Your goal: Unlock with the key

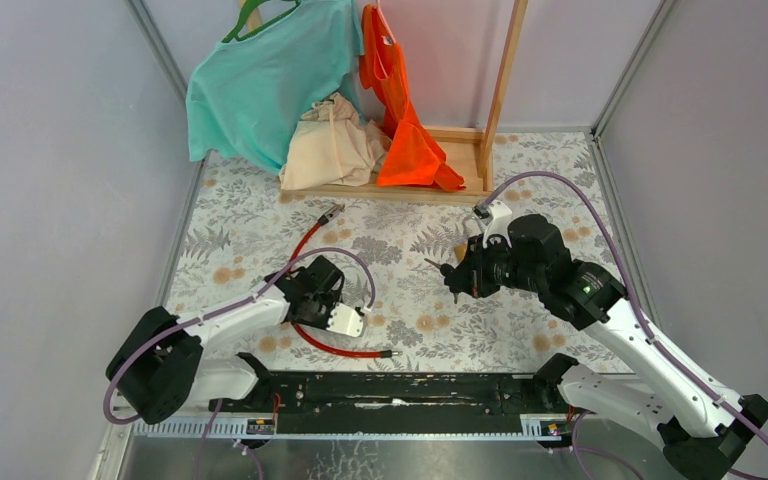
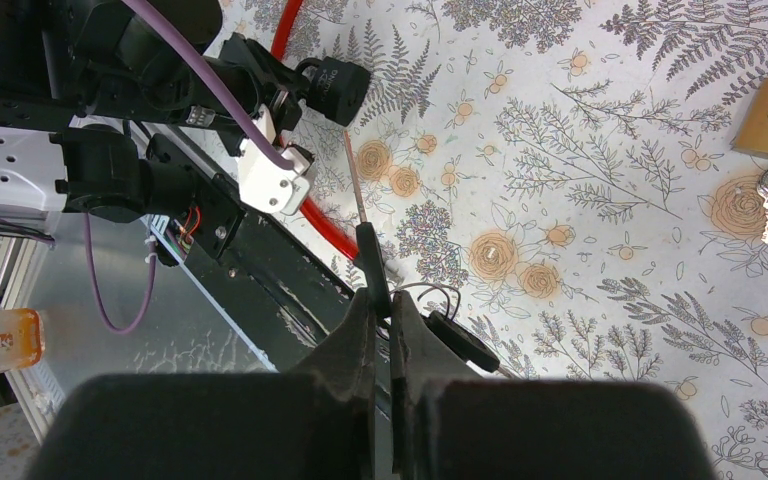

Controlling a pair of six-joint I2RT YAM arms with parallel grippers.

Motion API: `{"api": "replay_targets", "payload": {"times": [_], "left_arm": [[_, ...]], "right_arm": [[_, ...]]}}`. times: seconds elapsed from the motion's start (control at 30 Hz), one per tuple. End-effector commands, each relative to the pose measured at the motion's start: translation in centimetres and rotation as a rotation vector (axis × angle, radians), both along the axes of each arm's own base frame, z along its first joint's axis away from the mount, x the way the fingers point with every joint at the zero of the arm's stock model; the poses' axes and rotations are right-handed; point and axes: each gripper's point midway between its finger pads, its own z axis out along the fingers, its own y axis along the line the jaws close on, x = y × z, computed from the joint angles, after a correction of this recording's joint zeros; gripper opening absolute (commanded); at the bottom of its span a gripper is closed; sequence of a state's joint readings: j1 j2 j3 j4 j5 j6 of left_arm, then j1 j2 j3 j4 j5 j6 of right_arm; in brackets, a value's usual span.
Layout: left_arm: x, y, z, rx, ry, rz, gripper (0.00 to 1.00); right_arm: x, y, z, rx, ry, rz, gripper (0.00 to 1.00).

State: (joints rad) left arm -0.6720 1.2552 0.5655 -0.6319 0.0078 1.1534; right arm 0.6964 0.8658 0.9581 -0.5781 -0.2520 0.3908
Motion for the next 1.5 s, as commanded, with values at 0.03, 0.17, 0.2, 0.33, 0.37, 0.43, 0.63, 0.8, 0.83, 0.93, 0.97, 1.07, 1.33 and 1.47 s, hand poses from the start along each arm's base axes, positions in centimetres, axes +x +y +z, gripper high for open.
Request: {"api": "replay_targets", "payload": {"times": [0.03, 0.17, 0.2, 0.33, 0.37, 0.43, 0.63, 0.8, 0.83, 0.93, 0.97, 1.07, 1.33, 1.47], "left_arm": [[0.4, -0.1, 0.6, -0.036, -0.048, -0.014, 0.17], [0.9, -0.7, 3.1, -0.072, -0.081, -0.007, 0.10], [1.0, -0.8, 3.7, -0.081, -0.085, -0.001, 0.08], [1.1, -1.2, 5.9, -0.106, -0.093, 0.021, 0.06], [1.3, -1.3, 6.5, -0.112, -0.103, 0.027, 0.06], [1.6, -1.5, 7.6, -0.119, -0.126, 0.030, 0.06], [2.1, -2.9, 11.0, -0.153, -0.182, 0.025, 0.06], [1.3, -4.0, 11.1, -0.144, -0.145, 0.022, 0.06], [1.1, -4.0, 10.7, -0.135, -0.128, 0.024, 0.06], [0.1, -3.6, 9.3, -0.092, -0.053, 0.025, 0.06], [-0.3, -3.3, 8.8, -0.068, -0.023, 0.027, 0.06], [-0.9, -3.1, 7.7, -0.020, 0.046, 0.033, 0.05], [0.2, -4.8, 7.4, -0.016, 0.075, 0.026, 0.44], [0.3, -4.4, 6.4, 0.035, 0.081, 0.013, 0.66]], "right_arm": [[0.6, 0.2, 2.9, 0.055, -0.067, -0.013, 0.00], [0.6, 0.1, 3.2, 0.057, -0.080, -0.014, 0.00], [0.6, 0.0, 3.3, 0.057, -0.084, -0.016, 0.00], [0.6, 0.0, 3.3, 0.057, -0.087, -0.016, 0.00], [0.6, 0.0, 3.2, 0.056, -0.086, -0.016, 0.00], [0.6, 0.0, 3.4, 0.060, -0.090, -0.016, 0.00], [0.5, 0.0, 3.5, 0.067, -0.093, -0.013, 0.00], [0.4, 0.0, 3.6, 0.076, -0.095, -0.014, 0.00], [0.4, -0.1, 3.6, 0.078, -0.096, -0.015, 0.00], [0.2, -0.2, 3.7, 0.078, -0.096, -0.017, 0.00], [0.2, -0.3, 3.6, 0.076, -0.098, -0.019, 0.00], [0.2, -0.4, 3.6, 0.074, -0.098, -0.024, 0.00], [0.3, -0.3, 3.6, 0.076, -0.100, -0.025, 0.00], [0.3, -0.4, 3.5, 0.075, -0.101, -0.026, 0.00]]}}
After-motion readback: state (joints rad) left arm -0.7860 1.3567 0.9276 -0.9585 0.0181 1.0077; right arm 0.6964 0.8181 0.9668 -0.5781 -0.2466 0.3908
